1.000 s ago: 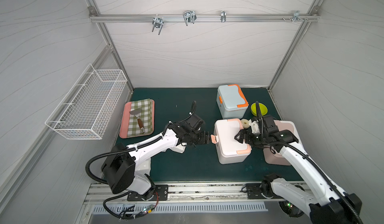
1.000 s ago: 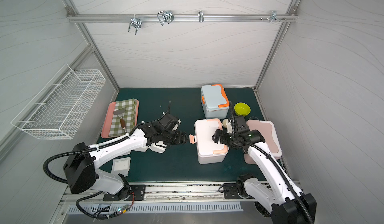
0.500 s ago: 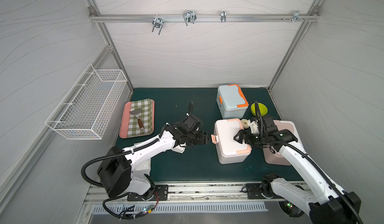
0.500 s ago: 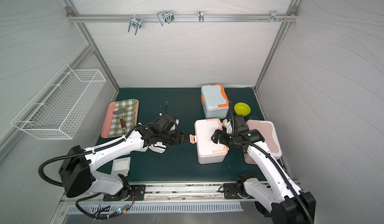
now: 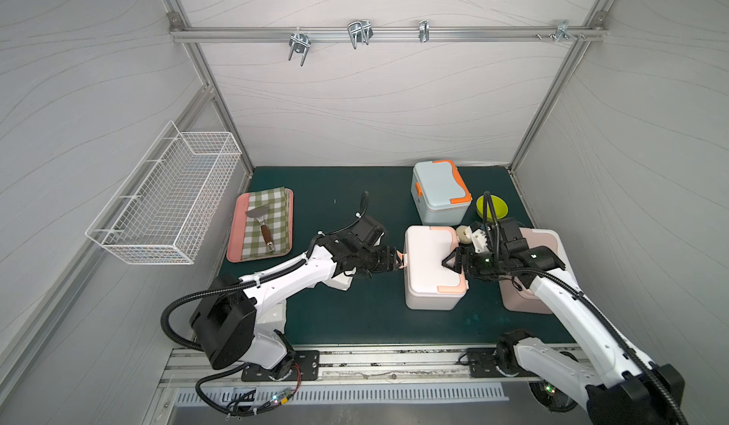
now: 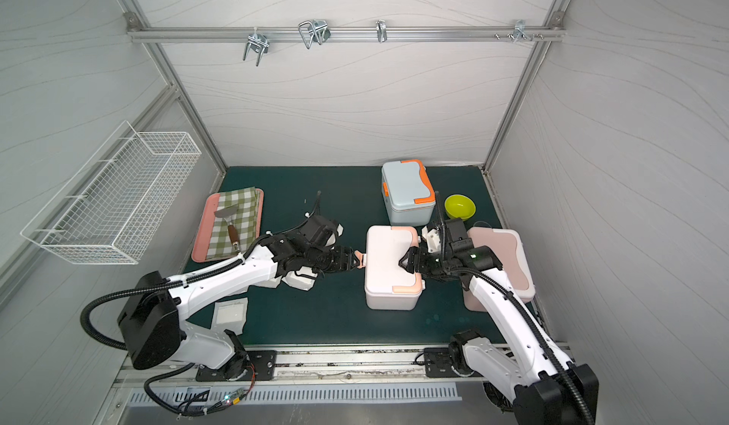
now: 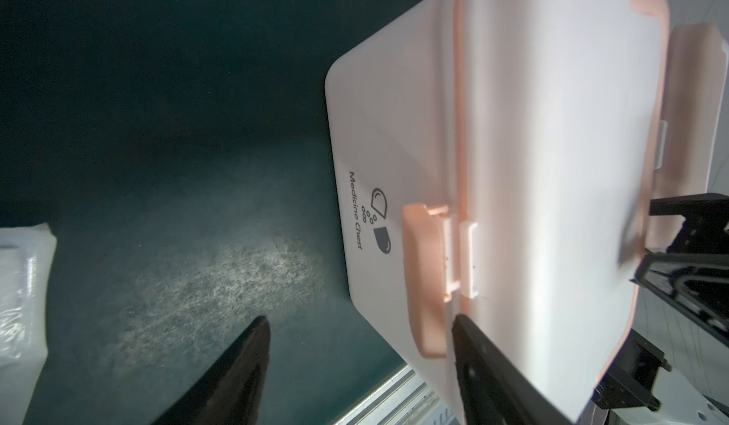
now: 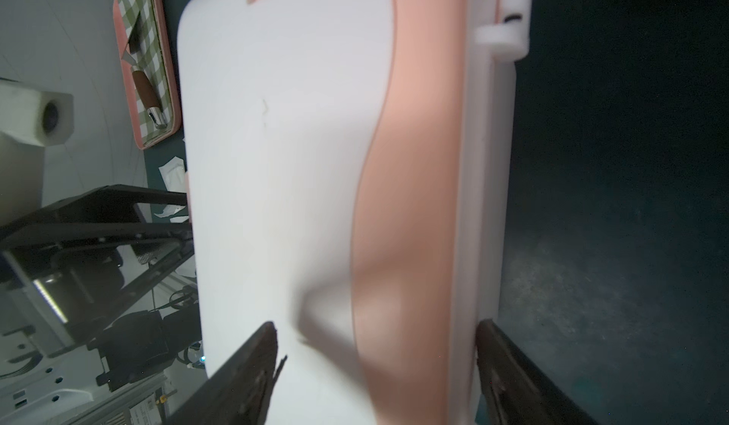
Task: Open first aid kits and take out gauze
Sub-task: Open the fastener of the first aid kit, then open the lid of the first aid kit.
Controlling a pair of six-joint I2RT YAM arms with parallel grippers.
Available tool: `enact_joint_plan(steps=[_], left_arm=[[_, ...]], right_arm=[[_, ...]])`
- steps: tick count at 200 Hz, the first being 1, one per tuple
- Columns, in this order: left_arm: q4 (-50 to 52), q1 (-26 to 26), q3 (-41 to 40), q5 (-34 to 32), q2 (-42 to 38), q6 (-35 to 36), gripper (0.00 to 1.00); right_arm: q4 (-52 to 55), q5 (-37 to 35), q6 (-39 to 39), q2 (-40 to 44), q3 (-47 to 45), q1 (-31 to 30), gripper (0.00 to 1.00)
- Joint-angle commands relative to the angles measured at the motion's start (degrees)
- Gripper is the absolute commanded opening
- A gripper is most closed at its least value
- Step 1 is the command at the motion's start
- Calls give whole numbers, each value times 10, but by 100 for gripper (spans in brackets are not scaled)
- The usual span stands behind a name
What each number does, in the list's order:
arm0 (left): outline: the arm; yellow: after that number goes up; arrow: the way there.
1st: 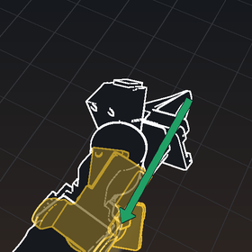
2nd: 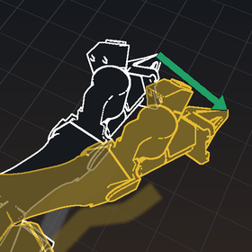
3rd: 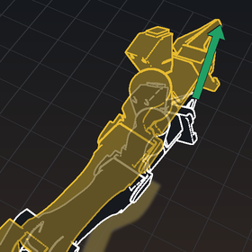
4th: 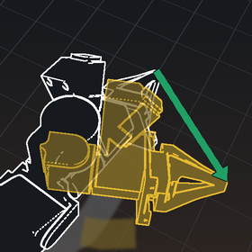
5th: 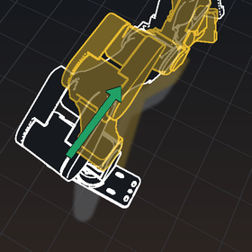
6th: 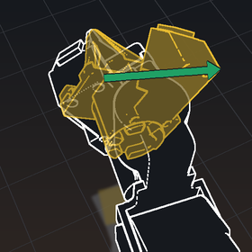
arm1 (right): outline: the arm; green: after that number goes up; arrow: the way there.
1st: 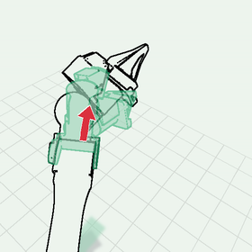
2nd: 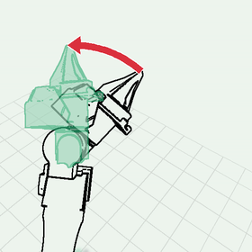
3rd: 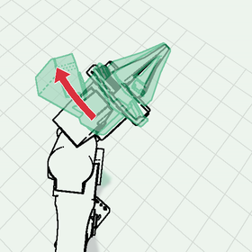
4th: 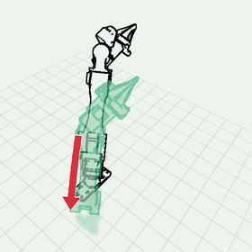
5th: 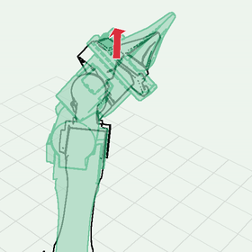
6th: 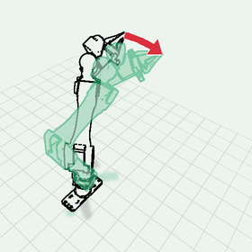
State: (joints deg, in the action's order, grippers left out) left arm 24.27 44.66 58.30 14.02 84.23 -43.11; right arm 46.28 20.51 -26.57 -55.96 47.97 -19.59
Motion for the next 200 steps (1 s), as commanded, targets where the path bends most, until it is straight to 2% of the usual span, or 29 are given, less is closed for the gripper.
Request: enact_joint_plan(steps=[1, 42, 81, 114, 176, 200], left_arm=[[-37, -5, 7, 12, 16, -3, 73], [-99, -31, -38, 57, 8, -28, 72], [-137, -48, -49, 105, -19, -38, 73], [-122, -69, -50, 103, -10, -33, 72], [-131, -70, -52, 105, 33, -30, 68], [-135, -70, -56, 108, 31, -32, 67]], right_arm=[[-5, 23, 10, 10, -7, 1, 79], [-3, 31, 13, 10, -3, 1, 79], [0, 33, 16, 9, 1, 1, 79], [-3, 35, 15, 9, 1, 2, 79], [-28, 95, 16, -5, 2, 1, 77], [-30, 97, 20, -12, 5, 1, 76]])
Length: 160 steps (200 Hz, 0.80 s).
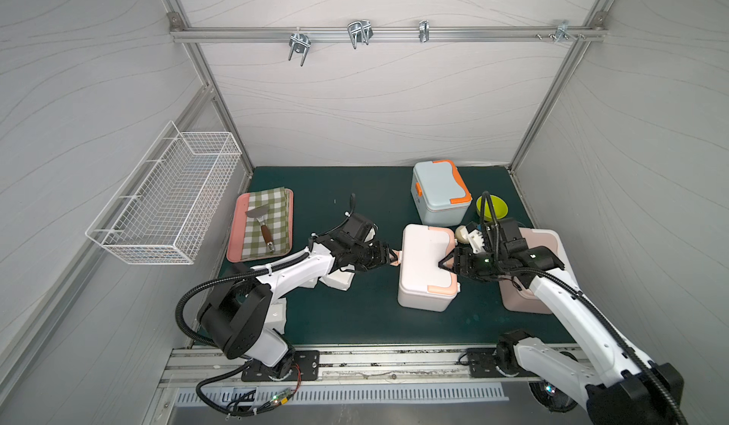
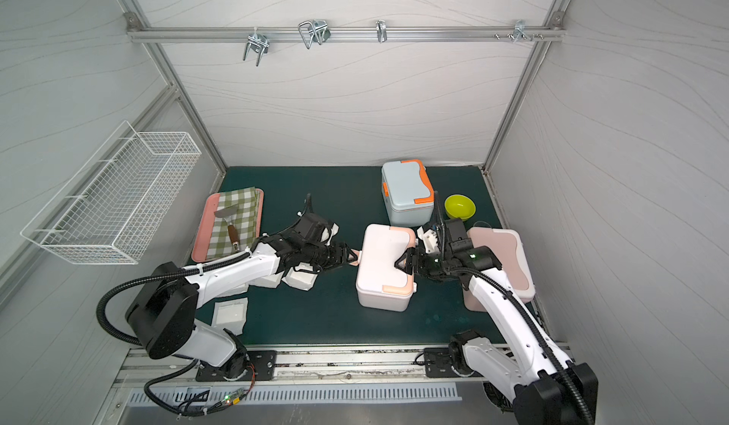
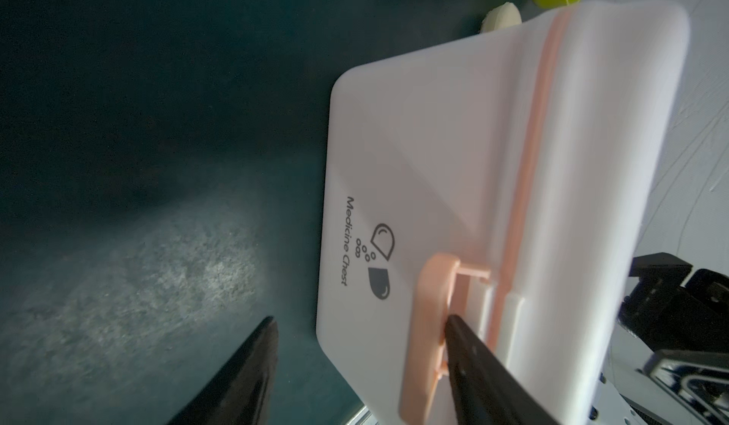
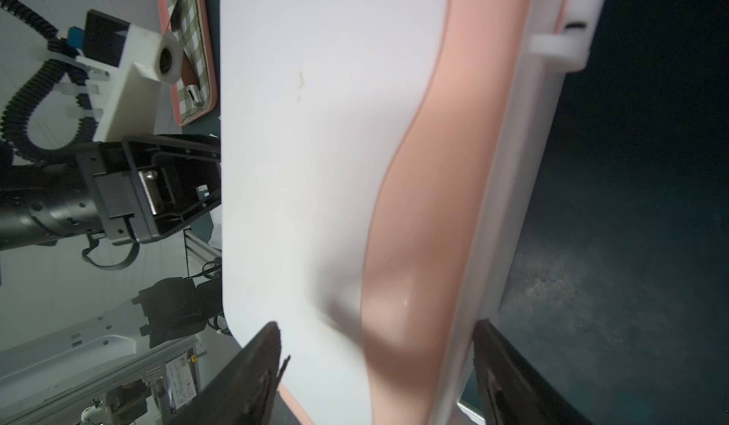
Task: Open first aid kits and take out gauze
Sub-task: Open the lid of the first aid kit.
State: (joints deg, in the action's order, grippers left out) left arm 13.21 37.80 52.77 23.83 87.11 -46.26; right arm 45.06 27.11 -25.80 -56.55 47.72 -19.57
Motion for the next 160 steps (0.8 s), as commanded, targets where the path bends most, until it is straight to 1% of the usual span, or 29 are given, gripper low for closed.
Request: enact_joint_plan(steps=[1, 22, 42, 73, 92, 107, 124, 145, 160], left_arm=[[-24, -1, 0, 10, 1, -1, 68], [-10, -3, 0, 5, -19, 1, 68], [20, -5, 4, -12, -47, 7, 71], [63, -5, 17, -34, -94, 14, 76], [70, -4, 31, -28, -115, 13, 76], [60, -3, 39, -6, -120, 6, 76], [46, -2, 42, 14, -122, 0, 76], [39, -1, 41, 17, -123, -1, 76], [36, -1, 38, 18, -119, -1, 75]], right_arm=[[-17, 31, 12, -6, 8, 1, 76], [-7, 11, 15, -10, 15, 1, 76], [1, -14, 18, -8, 23, 2, 77], [-1, -8, 24, -21, 34, 8, 78], [-16, 24, 29, -33, 37, 9, 75], [-39, 67, 30, -47, 37, 9, 70], [-55, 104, 34, -79, 46, 9, 67], [-72, 121, 30, -119, 60, 8, 66], [-83, 116, 26, -141, 73, 8, 66]])
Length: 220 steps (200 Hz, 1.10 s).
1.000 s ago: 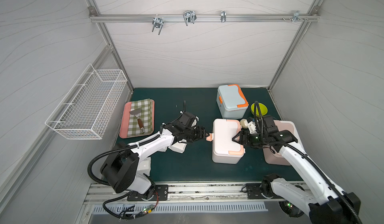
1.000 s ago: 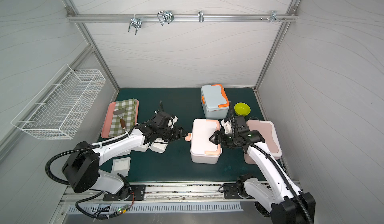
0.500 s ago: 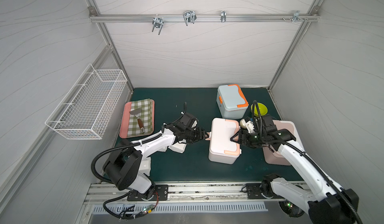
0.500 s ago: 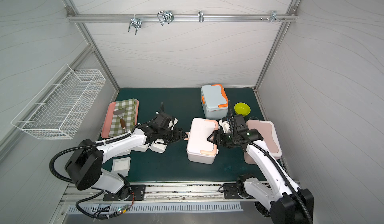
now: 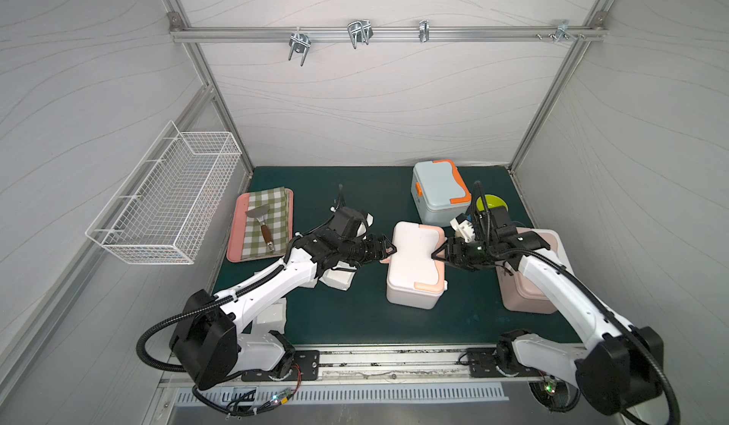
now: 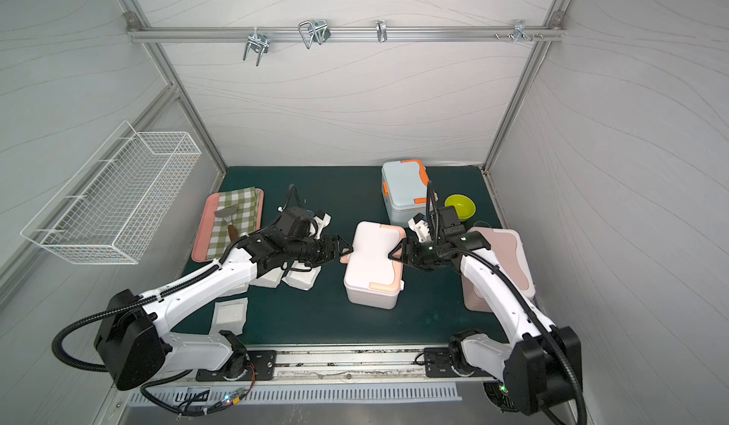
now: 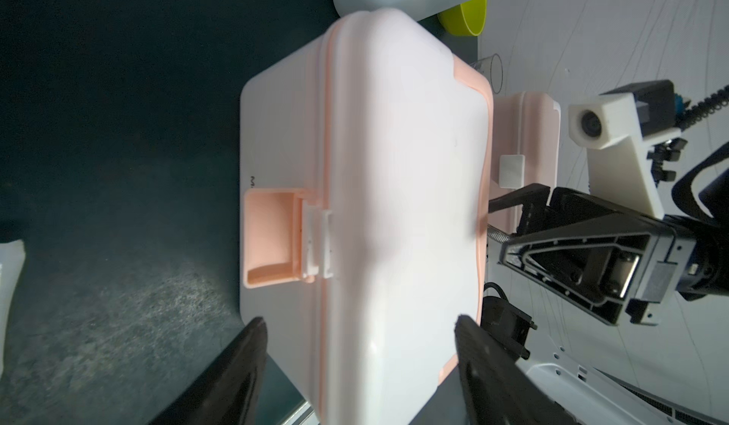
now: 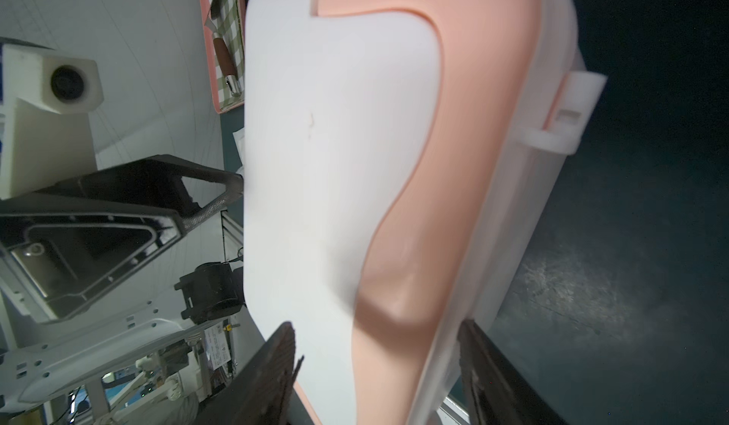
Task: Open first aid kits and take out gauze
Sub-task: Open the lid of the first aid kit.
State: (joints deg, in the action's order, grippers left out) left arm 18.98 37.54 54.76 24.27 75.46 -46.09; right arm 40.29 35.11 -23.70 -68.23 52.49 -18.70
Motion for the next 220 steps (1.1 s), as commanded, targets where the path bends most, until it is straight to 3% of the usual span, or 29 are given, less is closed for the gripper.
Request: enact_joint_plan(steps=[1, 51, 83, 144, 220], left_arm=[[-23, 2, 18, 14, -2, -3, 75], [-40, 1, 24, 20, 23, -4, 75], [-49, -9, 25, 16, 31, -5, 75], [-79, -13, 47, 64, 68, -10, 74], [-116, -12, 27, 85, 38, -36, 74]], right_arm=[[-36, 36, 4, -25, 26, -1, 66], [-45, 28, 1, -79, 63, -6, 65], [-33, 10, 4, -68, 59, -12, 66], [-14, -11, 7, -40, 43, -26, 72], [-25, -4, -1, -48, 43, -57, 72]])
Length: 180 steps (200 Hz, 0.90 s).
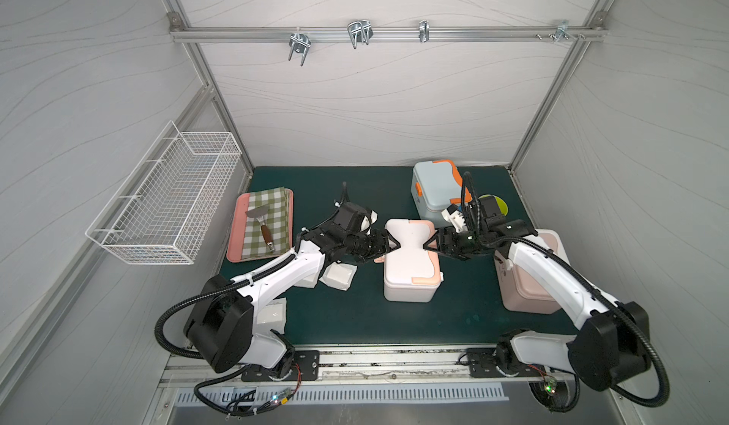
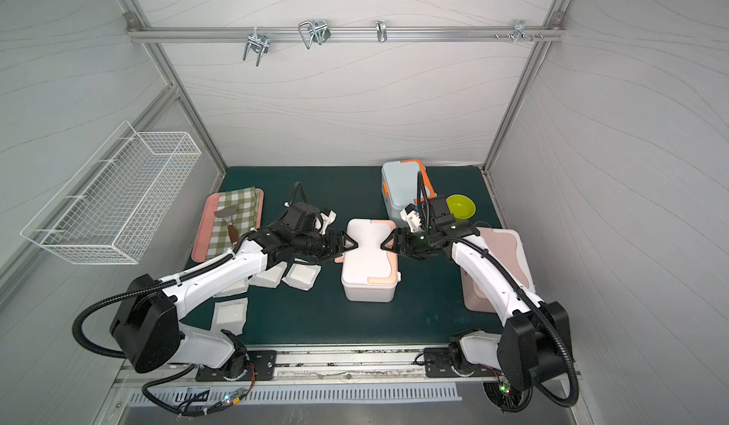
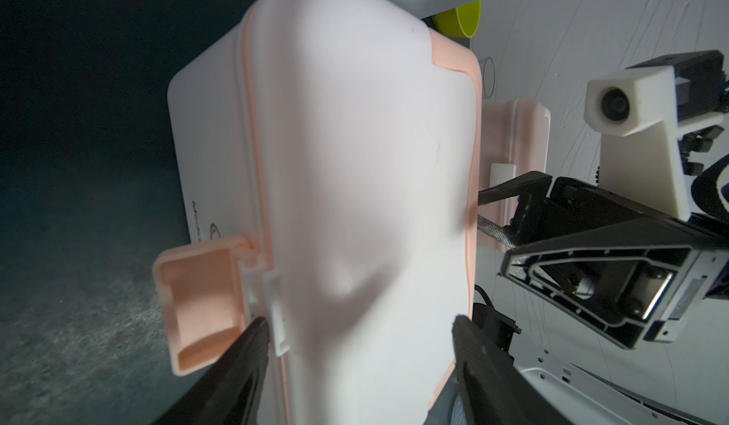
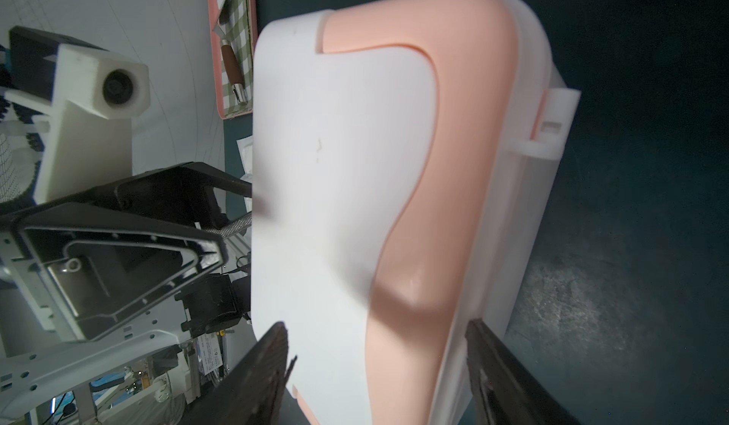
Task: Open first aid kits and take out gauze
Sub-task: Open the lid of the first aid kit.
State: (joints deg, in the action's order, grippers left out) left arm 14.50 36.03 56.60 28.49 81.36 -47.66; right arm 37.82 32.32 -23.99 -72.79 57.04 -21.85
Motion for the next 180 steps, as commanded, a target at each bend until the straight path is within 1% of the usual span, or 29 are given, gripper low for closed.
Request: enact_joint_plan(steps=[1, 38, 55, 70, 78, 90, 94, 140, 156, 180], left_arm=[[-73, 3, 8, 44, -21, -22, 74], [-129, 0, -6, 66, -42, -61, 74], [-150, -5, -15, 73, -46, -78, 74], [-160, -6, -20, 72, -50, -87, 74], [-163, -7, -21, 75, -50, -90, 74], [-166, -7, -17, 77, -48, -91, 74], [-166, -7, -15, 78, -48, -91, 74], [-157, -2, 26, 89, -37, -93, 74], [-136, 11, 58, 85, -28, -80, 74], [-98, 45, 122, 72, -2, -57, 75]], right_arm=[[0, 25, 1, -2, -2, -26, 72], [-6, 23, -9, -9, 6, -52, 72], [11, -13, -11, -4, 7, -52, 73], [33, -54, -11, 7, 9, -51, 79], [42, -74, -10, 15, 10, -50, 84], [55, -98, -10, 29, 14, -47, 97], [58, -103, -10, 34, 14, -45, 99], [70, -141, -28, 112, 24, -35, 99], [68, -149, -37, 147, 25, -29, 99], [72, -159, -46, 192, 27, -11, 99]])
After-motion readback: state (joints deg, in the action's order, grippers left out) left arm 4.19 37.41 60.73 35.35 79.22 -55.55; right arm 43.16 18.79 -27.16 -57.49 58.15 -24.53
